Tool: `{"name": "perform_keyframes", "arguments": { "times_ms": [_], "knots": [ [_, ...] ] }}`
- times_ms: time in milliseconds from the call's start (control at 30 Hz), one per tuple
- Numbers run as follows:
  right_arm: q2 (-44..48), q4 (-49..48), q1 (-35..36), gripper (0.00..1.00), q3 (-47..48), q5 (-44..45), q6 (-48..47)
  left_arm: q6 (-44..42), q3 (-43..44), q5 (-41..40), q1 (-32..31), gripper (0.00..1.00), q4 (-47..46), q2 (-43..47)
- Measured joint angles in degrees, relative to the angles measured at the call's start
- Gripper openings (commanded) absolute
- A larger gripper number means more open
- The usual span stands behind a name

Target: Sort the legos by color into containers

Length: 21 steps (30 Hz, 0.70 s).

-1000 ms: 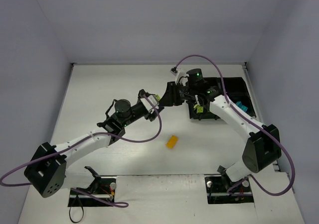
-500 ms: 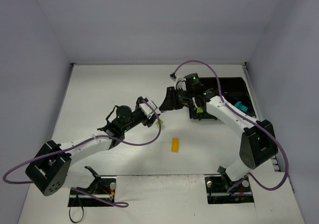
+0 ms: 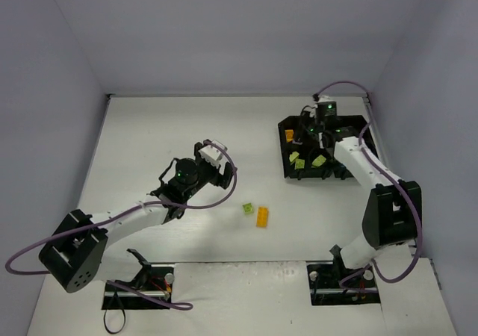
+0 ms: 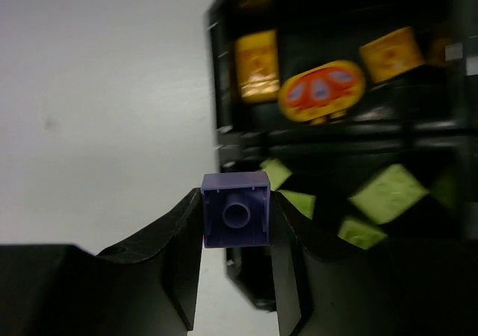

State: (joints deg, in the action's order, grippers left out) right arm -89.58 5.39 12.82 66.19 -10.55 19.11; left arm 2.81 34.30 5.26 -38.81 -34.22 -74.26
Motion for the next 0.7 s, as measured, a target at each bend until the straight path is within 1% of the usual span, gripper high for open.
{"name": "perform_keyframes", "arguments": {
  "times_ms": [67, 200, 333, 400, 467, 500, 600, 633, 700],
  "knots": [
    [-0.07, 0.02, -3.91, 0.0, 1.29, 5.4, 0.13, 2.14, 0.66, -1.68, 0.0, 0.75, 2.54, 1.62],
    [-2.67, -0.79, -12.13, 0.0, 5.51, 12.26, -0.42, 5.73, 2.29, -6.01, 0.0, 0.75, 9.53, 6.34],
    [-9.64, -2.32, -16.11, 0.02, 11.39, 15.43, -1.73, 8.57, 4.46, -10.01, 0.24, 0.75, 16.48, 9.29],
    [-13.6, -2.73, -17.18, 0.06, 13.79, 16.35, -2.29, 9.9, 5.66, -11.82, 0.31, 0.76, 20.5, 9.92],
    [-17.2, -2.78, -17.84, 0.16, 15.5, 16.85, -2.64, 11.23, 7.02, -13.4, 0.59, 0.76, 24.7, 9.92],
    [-18.91, -2.75, -18.12, 0.26, 16.24, 17.0, -2.75, 12.04, 7.56, -14.19, 0.68, 0.76, 26.62, 9.86],
    [-23.04, -2.56, -18.56, 0.44, 18.53, 17.18, -2.95, 14.58, 8.83, -14.78, 1.36, 0.76, 31.67, 9.64],
    [-23.89, -2.54, -18.71, 0.51, 19.12, 17.18, -2.99, 15.41, 9.18, -14.78, 1.64, 0.76, 32.98, 9.49],
    [-24.61, -2.54, -18.78, 0.58, 19.76, 17.14, -3.37, 17.03, 10.1, -14.62, 2.29, 0.76, 35.71, 8.92]
  ]
}}
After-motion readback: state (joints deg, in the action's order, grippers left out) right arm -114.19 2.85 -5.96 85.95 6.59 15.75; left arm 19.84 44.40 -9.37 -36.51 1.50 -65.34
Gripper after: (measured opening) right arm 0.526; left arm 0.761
